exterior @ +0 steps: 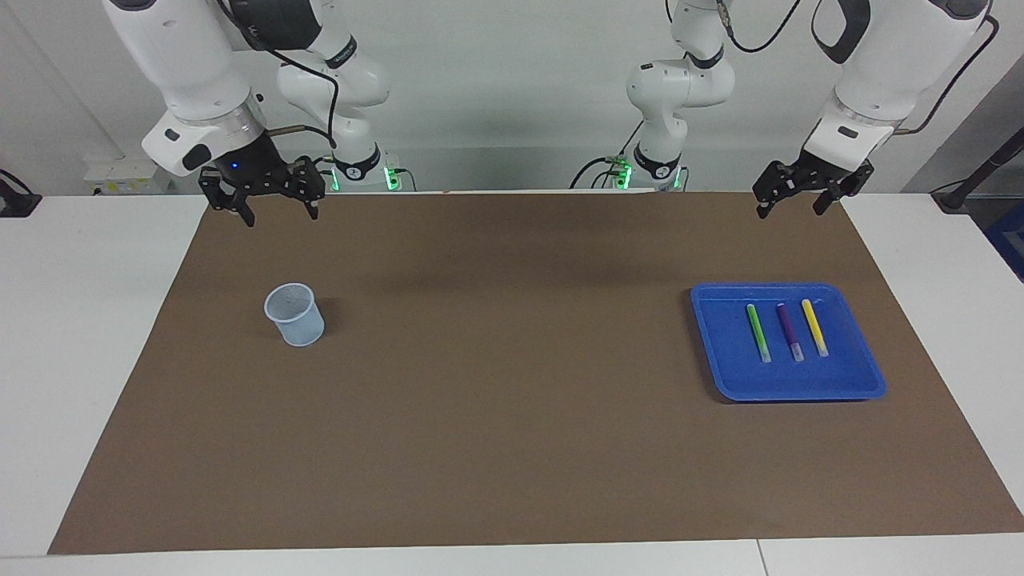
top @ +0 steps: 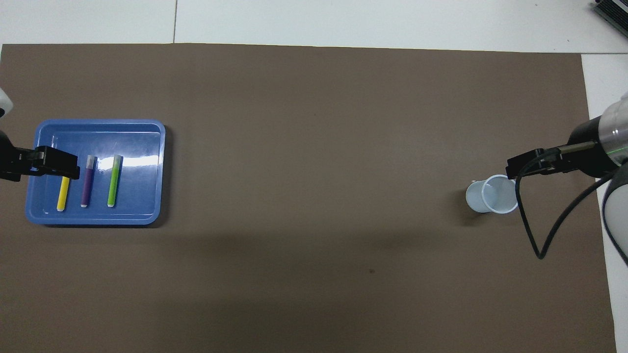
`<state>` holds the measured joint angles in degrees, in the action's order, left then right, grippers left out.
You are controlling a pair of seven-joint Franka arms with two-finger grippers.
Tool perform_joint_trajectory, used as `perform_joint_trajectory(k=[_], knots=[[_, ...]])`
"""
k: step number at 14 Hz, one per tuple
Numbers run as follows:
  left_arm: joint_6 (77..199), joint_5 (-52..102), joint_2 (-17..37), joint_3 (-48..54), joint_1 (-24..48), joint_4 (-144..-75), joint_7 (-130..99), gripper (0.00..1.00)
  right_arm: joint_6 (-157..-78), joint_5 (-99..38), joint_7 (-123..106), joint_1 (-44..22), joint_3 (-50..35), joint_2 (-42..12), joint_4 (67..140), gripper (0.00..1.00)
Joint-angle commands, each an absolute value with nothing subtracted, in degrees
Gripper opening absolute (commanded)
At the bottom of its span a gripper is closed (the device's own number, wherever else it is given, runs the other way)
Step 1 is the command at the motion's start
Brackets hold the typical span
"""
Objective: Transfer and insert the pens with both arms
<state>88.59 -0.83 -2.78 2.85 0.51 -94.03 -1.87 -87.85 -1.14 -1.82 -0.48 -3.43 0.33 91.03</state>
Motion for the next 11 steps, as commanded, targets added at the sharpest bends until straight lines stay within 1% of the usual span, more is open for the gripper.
perform_joint_trajectory(k=[1,11], knots=[[88.95,-0.18,-3.87,2.29,0.88,-95.1,-1.23,1.0,-88.33,-2.2,-2.9,0.0,-3.34,0.79,91.23,1.0],[88.77,0.88,-4.13,2.37,0.35,-95.18,-1.49,1.0,-88.33,-2.2,-2.9,0.0,-3.34,0.79,91.23,1.0]])
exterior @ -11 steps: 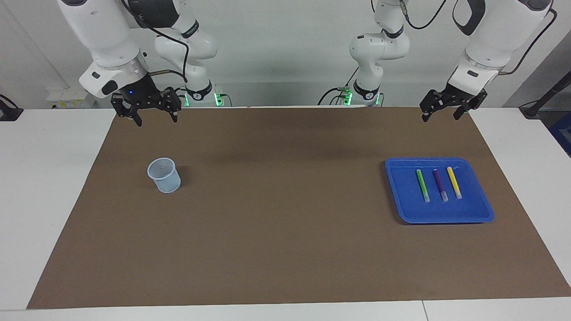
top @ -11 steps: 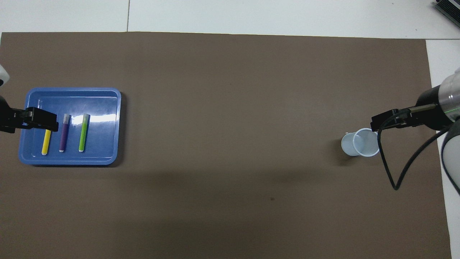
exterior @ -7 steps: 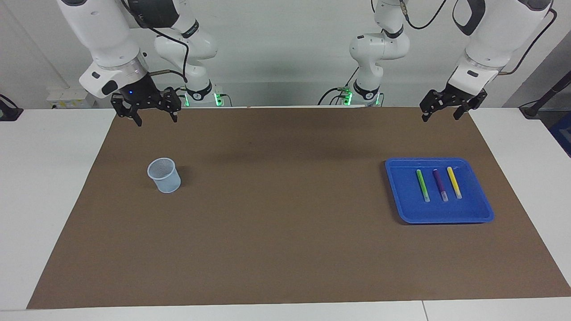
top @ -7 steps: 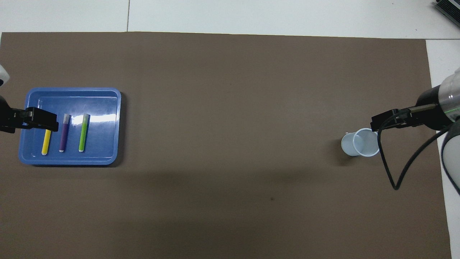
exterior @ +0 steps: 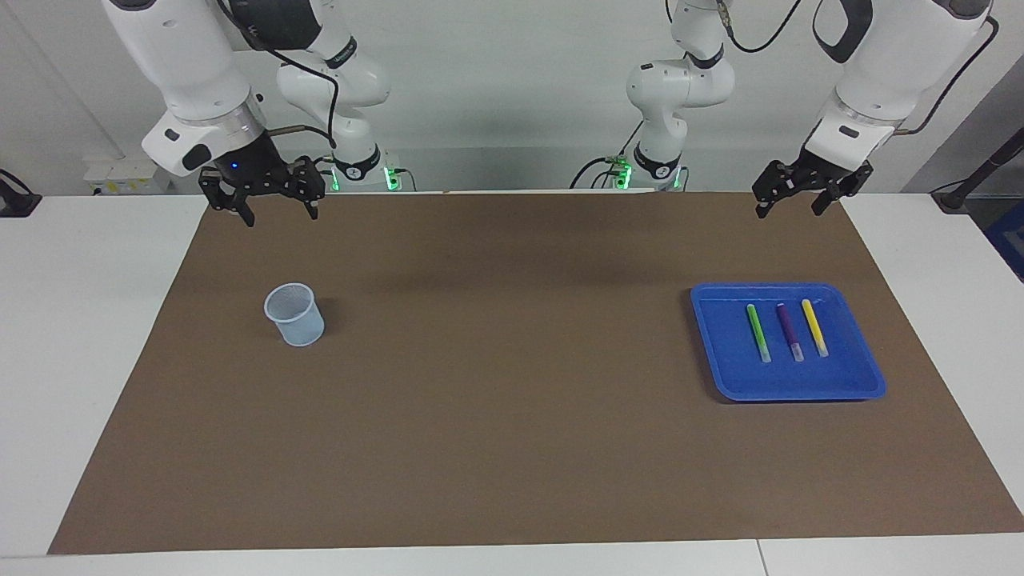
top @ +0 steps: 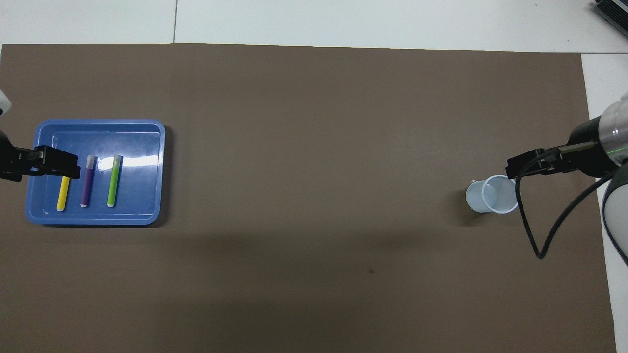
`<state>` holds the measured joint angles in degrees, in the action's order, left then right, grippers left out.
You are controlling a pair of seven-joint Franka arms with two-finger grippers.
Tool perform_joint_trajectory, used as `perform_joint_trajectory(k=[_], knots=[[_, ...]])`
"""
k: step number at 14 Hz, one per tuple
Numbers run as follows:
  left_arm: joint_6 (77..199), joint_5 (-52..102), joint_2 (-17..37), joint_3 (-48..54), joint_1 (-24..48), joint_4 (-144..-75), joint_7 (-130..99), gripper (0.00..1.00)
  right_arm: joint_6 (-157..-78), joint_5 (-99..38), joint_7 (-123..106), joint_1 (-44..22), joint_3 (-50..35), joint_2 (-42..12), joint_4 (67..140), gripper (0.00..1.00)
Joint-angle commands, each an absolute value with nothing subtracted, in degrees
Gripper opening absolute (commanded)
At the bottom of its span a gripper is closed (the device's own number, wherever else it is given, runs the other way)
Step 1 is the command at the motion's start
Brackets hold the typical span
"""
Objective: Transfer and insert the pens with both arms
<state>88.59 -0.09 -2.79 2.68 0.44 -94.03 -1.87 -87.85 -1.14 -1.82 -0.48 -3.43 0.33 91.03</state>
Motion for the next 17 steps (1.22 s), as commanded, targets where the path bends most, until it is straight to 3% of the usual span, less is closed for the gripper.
perform_joint_trajectory(k=[1,17], knots=[[88.68,0.88,-4.13,2.37,0.26,-95.1,-1.49,1.0,-88.33,-2.2,-2.9,0.0,-3.34,0.79,91.23,1.0],[89.03,0.97,-4.13,2.81,0.88,-95.27,-1.41,1.0,-88.33,-2.2,-2.9,0.0,-3.34,0.79,91.23,1.0]])
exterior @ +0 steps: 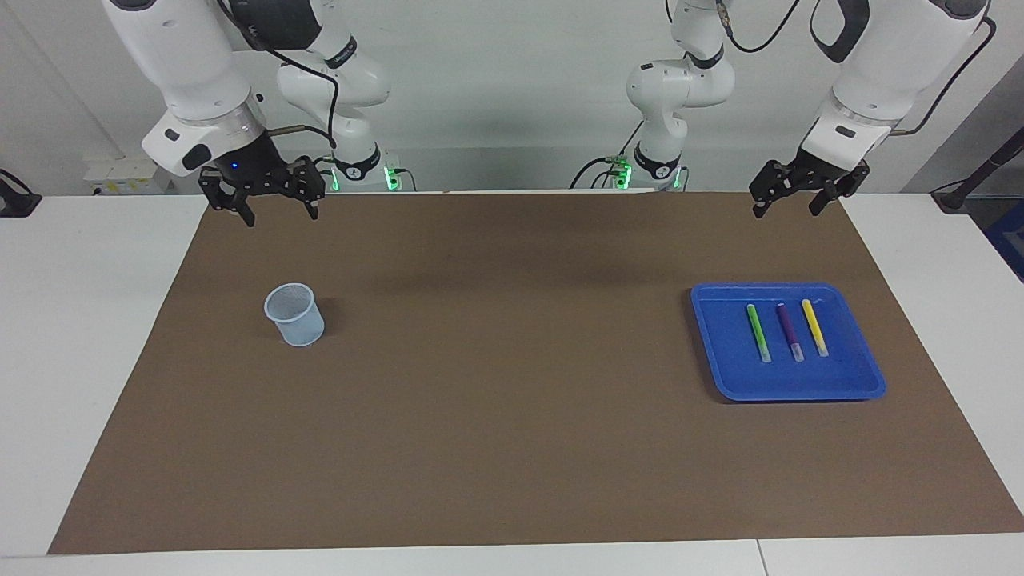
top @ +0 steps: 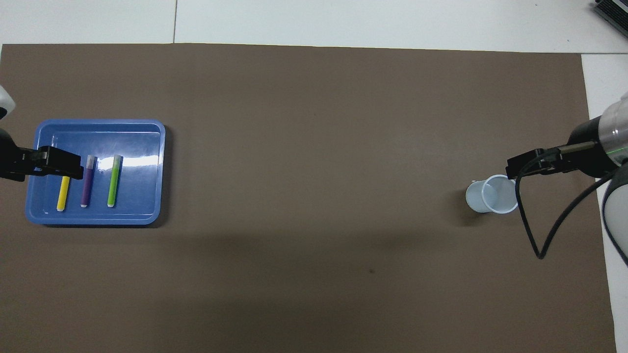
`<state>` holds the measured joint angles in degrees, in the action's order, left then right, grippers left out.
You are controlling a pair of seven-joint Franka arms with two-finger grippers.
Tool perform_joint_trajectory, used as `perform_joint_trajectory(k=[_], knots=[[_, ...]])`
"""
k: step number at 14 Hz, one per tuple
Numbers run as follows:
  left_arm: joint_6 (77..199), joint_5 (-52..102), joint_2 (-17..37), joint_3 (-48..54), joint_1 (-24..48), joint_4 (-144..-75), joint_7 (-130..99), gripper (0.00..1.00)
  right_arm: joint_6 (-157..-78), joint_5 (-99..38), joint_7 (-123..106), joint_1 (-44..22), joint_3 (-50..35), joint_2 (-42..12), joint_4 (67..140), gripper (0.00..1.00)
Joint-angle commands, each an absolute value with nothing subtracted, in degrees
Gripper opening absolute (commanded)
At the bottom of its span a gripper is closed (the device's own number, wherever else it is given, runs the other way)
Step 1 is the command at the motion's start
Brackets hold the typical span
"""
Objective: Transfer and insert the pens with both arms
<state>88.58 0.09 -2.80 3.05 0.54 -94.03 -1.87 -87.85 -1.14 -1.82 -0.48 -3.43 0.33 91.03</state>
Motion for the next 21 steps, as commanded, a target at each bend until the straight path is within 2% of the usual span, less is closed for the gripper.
perform_joint_trajectory(k=[1,15,17,21], knots=[[89.03,0.88,-4.13,2.81,0.88,-95.27,-1.41,1.0,-88.33,-2.2,-2.9,0.0,-3.34,0.79,91.23,1.0],[91.58,0.97,-4.22,2.9,0.35,-96.06,-1.23,1.0,-88.33,-2.2,-2.9,0.0,-3.34,0.79,91.23,1.0],[93.68,0.88,-5.09,2.81,0.18,-97.98,-1.06,1.0,-88.33,-2.2,-2.9,0.0,-3.34,0.79,91.23,1.0],[101.5,0.97,-8.17,2.46,-0.09,-106.95,-0.88,1.0,-88.33,-2.2,-2.9,0.0,-3.34,0.79,91.23,1.0]])
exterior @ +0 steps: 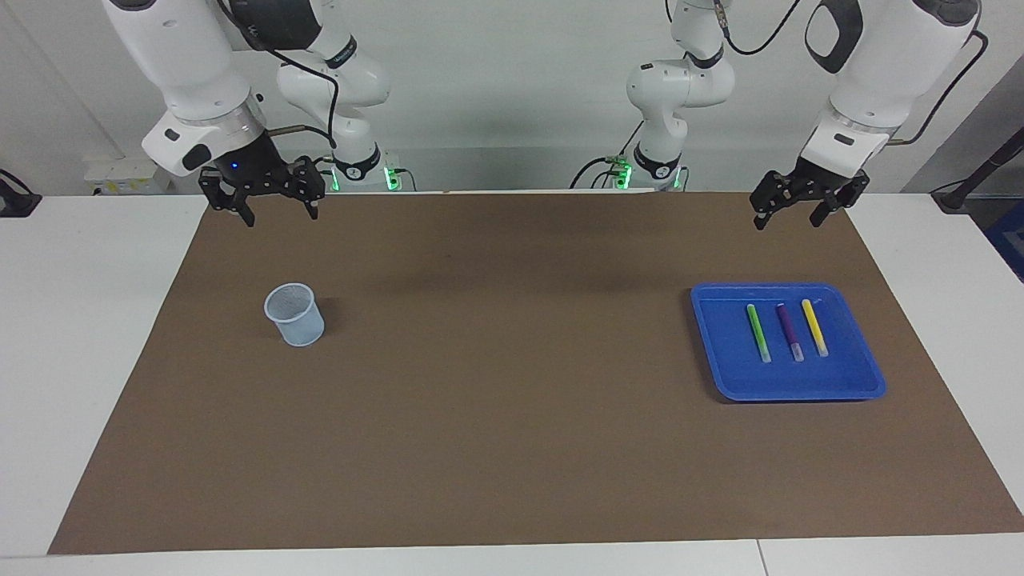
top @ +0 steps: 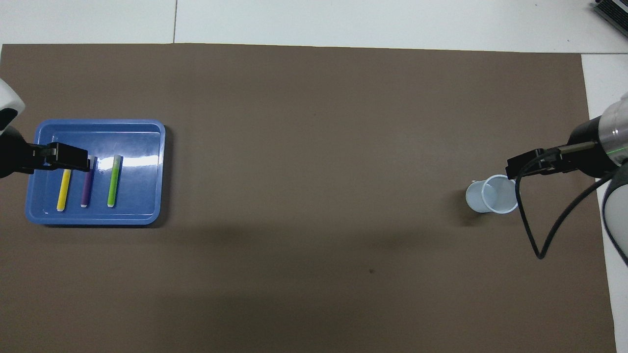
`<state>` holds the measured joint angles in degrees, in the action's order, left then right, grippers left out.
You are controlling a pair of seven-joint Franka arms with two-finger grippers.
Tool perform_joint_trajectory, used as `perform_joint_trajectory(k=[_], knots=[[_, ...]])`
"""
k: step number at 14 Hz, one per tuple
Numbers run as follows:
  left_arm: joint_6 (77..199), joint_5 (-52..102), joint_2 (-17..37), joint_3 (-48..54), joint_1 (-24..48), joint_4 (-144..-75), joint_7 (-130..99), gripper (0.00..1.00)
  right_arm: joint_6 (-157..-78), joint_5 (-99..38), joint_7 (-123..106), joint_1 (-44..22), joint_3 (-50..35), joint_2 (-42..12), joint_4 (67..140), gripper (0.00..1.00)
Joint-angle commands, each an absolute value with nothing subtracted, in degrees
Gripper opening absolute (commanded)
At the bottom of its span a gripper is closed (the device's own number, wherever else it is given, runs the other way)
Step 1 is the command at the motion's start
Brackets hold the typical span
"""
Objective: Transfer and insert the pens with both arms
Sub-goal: 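Lower the left gripper onto the green pen while the right gripper rises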
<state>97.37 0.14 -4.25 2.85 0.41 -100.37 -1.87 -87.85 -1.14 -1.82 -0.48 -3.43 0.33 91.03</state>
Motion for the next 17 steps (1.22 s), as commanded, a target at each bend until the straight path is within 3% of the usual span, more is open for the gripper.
perform_joint_trajectory(k=[1,9,17], knots=[[102.3,0.97,-8.17,2.37,-0.52,-107.75,-0.7,1.0,-88.33,-2.2,-2.9,0.0,-3.34,0.79,91.23,1.0],[111.17,0.97,-6.77,2.29,-1.58,-114.69,-0.53,1.0,-87.1,-2.2,-3.08,-0.17,-3.34,1.76,91.41,1.0],[118.29,0.97,0.69,2.29,-3.78,-114.7,2.2,1.0,-88.42,-2.98,-2.73,-0.79,-3.87,2.2,92.99,1.0]])
